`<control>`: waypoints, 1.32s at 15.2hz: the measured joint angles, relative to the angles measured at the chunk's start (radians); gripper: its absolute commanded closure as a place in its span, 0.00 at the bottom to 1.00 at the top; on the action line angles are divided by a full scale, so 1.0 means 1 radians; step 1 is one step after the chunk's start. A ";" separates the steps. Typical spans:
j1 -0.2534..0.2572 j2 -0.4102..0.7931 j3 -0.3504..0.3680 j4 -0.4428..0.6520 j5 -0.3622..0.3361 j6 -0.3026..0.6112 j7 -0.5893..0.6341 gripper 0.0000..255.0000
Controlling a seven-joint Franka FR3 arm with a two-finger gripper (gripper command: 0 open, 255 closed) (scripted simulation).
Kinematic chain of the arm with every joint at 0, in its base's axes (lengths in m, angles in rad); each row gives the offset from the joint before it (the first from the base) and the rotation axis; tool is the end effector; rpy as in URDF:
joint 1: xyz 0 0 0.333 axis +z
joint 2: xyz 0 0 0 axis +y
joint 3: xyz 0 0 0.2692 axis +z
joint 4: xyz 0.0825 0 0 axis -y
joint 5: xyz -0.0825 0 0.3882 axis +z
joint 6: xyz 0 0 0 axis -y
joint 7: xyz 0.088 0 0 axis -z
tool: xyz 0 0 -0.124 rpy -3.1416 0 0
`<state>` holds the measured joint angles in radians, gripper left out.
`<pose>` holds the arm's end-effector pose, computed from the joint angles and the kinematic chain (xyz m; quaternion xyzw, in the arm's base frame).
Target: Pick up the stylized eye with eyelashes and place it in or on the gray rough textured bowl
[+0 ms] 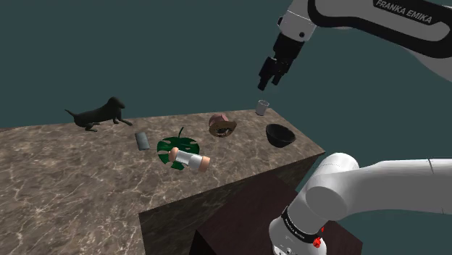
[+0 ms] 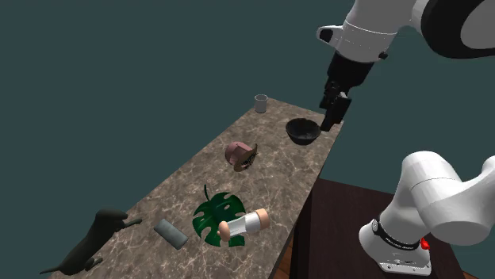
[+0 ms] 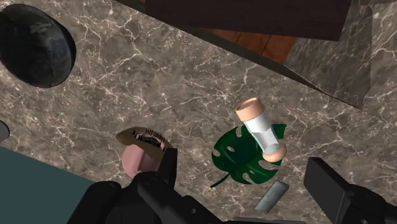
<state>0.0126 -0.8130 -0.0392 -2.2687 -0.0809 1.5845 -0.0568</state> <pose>0.3403 -0.0222 0.5927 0.9974 0.0182 0.0631 0.0285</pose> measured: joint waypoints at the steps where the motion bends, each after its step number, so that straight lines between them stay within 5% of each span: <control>1: 0.000 0.000 0.000 0.000 0.000 0.000 0.000 0.00; 10: 0.041 0.061 -0.145 -0.179 -0.128 0.262 -0.300 0.00; 20: 0.103 0.306 -0.340 -0.239 -0.247 0.618 -0.665 0.00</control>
<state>0.1155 -0.5066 -0.3788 -2.5076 -0.3277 2.2028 -0.7221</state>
